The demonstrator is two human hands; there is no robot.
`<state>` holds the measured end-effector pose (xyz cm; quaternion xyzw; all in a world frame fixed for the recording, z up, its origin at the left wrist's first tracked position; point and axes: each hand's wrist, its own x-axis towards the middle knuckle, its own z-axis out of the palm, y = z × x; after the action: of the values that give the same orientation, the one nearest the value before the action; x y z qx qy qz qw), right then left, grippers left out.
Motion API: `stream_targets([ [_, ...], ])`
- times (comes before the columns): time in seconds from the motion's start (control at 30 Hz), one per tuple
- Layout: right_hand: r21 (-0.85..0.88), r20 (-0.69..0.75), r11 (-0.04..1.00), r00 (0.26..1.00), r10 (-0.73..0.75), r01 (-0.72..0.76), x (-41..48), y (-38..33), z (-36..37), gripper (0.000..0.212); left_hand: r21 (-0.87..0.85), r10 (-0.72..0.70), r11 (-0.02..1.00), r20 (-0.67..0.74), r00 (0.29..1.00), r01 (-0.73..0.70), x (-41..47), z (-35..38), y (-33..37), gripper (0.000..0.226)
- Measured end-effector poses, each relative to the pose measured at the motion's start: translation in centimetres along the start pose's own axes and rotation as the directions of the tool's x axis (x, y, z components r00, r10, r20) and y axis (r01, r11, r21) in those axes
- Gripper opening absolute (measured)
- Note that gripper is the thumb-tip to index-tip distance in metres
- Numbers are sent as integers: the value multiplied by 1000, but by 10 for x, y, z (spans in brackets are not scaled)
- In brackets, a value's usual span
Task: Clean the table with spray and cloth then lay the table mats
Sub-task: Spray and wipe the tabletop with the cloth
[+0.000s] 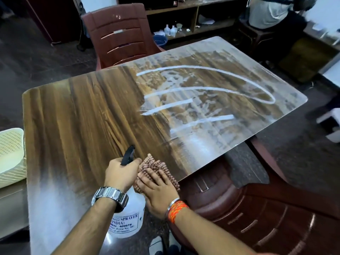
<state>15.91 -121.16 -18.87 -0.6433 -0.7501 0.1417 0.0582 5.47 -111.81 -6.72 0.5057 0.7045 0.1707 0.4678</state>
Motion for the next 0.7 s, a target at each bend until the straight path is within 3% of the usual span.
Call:
stream_targets([
  [0.2, 41, 20, 998, 998, -56, 55, -2, 23, -7, 54, -4, 29, 1000, 47, 998, -29, -9, 17, 16, 32],
  [0.43, -56, -35, 985, 986, 161, -163, -20, 123, -31, 55, -15, 84, 996, 68, 994, -83, -26, 77, 37, 41],
  [0.57, -75, -20, 967, 970, 241, -242, -33, 195, -55, 63, -44, 67, 997, 10, 998, -67, -36, 126, 58, 41],
  [0.7, -81, 22, 963, 965, 260, -257, -37, 259, -74, 55, -50, -6, 999, -105, 994, 1, -53, 164, 72, 39],
])
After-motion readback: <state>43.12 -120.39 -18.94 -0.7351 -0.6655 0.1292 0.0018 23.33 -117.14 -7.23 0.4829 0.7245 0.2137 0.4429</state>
